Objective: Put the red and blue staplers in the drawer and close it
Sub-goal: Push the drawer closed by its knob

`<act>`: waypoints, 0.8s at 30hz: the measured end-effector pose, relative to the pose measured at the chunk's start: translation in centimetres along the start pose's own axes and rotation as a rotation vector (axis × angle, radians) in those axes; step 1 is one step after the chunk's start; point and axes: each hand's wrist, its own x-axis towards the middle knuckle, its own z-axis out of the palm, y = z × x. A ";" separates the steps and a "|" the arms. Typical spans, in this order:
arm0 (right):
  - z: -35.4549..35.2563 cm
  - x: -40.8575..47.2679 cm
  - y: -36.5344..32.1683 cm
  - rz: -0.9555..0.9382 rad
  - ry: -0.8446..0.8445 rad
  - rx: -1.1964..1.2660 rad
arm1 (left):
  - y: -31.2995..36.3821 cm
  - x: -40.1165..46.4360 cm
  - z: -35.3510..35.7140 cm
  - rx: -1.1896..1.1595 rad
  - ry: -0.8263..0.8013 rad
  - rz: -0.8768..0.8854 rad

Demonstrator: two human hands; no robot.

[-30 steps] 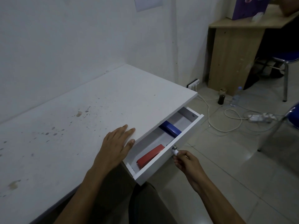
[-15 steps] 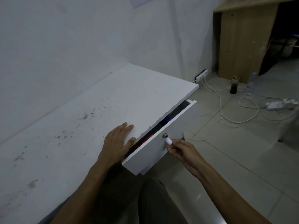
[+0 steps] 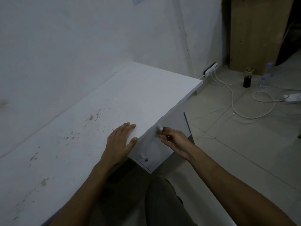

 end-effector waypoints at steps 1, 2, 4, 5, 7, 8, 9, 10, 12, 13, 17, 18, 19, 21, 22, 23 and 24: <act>0.4 0.5 -0.1 0.009 0.003 -0.012 | 0.0 0.0 -0.1 -0.004 0.002 0.003; 0.7 0.9 -0.1 0.019 0.008 -0.016 | 0.1 0.0 -0.1 -0.007 0.004 0.005; 1.3 1.6 -0.3 0.041 0.027 -0.014 | 0.1 0.0 -0.2 -0.012 0.001 0.004; 1.5 2.0 -0.3 0.050 0.041 -0.015 | 0.1 0.0 -0.2 -0.014 -0.001 0.001; 1.8 2.5 -0.4 0.061 0.063 -0.026 | 0.1 0.0 -0.2 -0.016 -0.003 -0.001; 1.8 2.8 -0.5 0.066 0.073 -0.029 | 0.0 0.0 -0.2 -0.017 -0.005 -0.002; 1.8 3.0 -0.6 0.068 0.081 -0.034 | 0.0 0.0 -0.1 -0.017 -0.002 -0.001; 1.8 3.1 -0.6 0.072 0.086 -0.040 | 0.0 0.0 -0.1 -0.013 -0.001 0.001; 1.8 3.1 -0.6 0.075 0.087 -0.055 | 0.0 0.0 -0.1 -0.008 -0.004 0.000; 1.7 3.0 -0.6 0.078 0.087 -0.059 | 0.1 0.0 -0.1 -0.004 -0.006 0.000; 1.6 3.1 -0.2 0.066 0.079 -0.035 | 0.2 0.0 -0.2 -0.007 0.002 0.001; 1.8 3.2 -0.3 0.064 0.080 -0.038 | 0.2 0.1 -0.3 -0.008 0.000 0.000; 1.8 3.3 -0.3 0.058 0.078 -0.046 | 0.1 0.0 -0.3 -0.007 0.000 0.002; 2.0 3.4 -0.1 0.049 0.069 -0.053 | 0.1 0.0 -0.2 -0.001 -0.003 0.005; 2.1 3.3 0.0 0.051 0.065 -0.056 | 0.2 0.0 -0.3 0.002 -0.006 0.002; 2.2 3.3 0.1 0.044 0.057 -0.064 | 0.1 0.1 -0.2 -0.003 -0.008 0.000; 2.2 3.3 0.2 0.041 0.060 -0.073 | 0.2 0.0 -0.4 -0.005 -0.009 -0.003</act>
